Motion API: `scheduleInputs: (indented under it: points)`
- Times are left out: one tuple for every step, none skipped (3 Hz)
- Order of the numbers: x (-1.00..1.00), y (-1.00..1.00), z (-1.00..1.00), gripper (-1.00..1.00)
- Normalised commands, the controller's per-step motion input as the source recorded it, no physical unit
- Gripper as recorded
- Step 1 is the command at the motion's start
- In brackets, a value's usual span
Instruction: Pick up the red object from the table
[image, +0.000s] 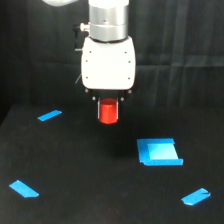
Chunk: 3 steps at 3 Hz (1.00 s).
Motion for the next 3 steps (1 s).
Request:
scheduleInputs:
  points:
    - [0.02, -0.05, 0.2, -1.0]
    - [-0.01, -0.09, 0.06, -1.0]
    - [0.06, 0.05, 0.16, -1.0]
